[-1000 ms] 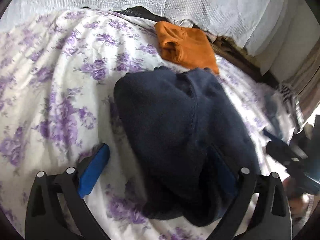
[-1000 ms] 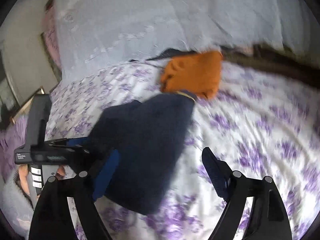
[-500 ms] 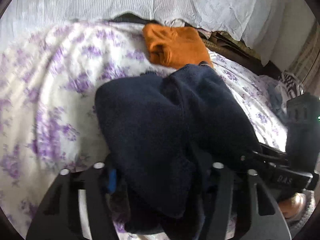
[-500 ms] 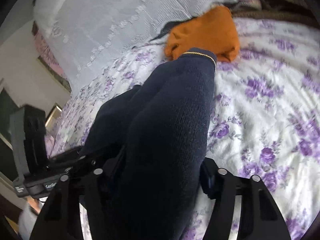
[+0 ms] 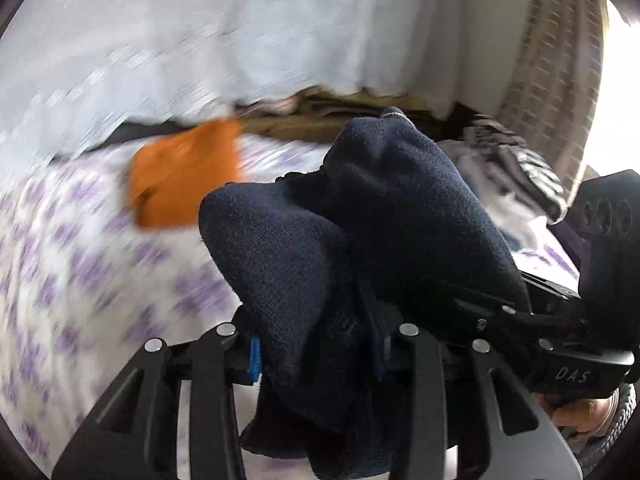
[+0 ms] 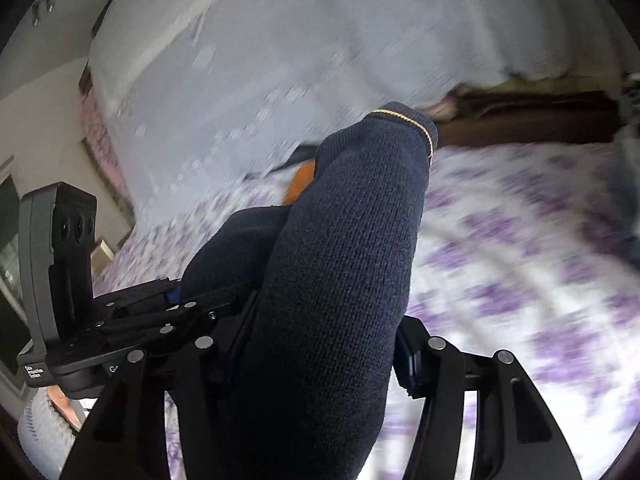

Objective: Fold small clothes
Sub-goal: 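Carry the folded cardigan to the striped clothes stack with both tools, then lower the cardigan onto the striped clothes stack and open both tools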

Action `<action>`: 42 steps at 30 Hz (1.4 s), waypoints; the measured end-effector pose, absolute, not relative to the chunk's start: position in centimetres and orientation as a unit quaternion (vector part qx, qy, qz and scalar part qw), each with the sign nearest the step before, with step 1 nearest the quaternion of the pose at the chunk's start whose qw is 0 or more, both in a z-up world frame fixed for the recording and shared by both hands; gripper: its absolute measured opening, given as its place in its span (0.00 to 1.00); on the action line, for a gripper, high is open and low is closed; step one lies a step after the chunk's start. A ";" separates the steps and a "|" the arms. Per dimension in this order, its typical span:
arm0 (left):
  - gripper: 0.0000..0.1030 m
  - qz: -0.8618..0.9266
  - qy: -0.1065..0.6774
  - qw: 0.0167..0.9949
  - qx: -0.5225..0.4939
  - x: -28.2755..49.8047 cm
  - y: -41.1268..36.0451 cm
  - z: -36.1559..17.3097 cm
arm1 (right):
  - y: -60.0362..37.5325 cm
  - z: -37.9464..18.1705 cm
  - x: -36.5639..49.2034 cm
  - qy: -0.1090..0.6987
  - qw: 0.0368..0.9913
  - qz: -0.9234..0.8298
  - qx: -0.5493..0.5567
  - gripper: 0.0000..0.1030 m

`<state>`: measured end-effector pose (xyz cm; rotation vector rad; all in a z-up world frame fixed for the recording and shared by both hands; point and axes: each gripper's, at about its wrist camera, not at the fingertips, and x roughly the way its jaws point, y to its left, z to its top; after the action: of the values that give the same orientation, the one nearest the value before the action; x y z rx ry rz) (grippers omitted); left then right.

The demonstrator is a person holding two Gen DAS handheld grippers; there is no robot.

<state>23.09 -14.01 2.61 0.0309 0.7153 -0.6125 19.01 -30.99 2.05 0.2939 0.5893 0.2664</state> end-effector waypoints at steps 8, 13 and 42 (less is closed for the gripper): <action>0.36 -0.368 0.290 0.881 0.066 23.4 -30.5 11.6 | -46.0 10.3 16.5 0.214 0.964 0.032 0.154 0.57; 0.36 -0.389 0.262 0.877 0.101 24.5 -41.9 16.4 | -55.8 13.5 16.4 0.173 0.966 -0.017 0.193 0.57; 0.88 -0.306 0.242 0.905 0.169 27.3 -51.6 12.4 | -68.7 7.4 18.3 0.209 0.926 -0.091 0.302 0.68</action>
<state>27.30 -51.60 12.43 0.3487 0.4995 -0.6330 18.27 -68.68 7.38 0.6189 0.4291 -0.1862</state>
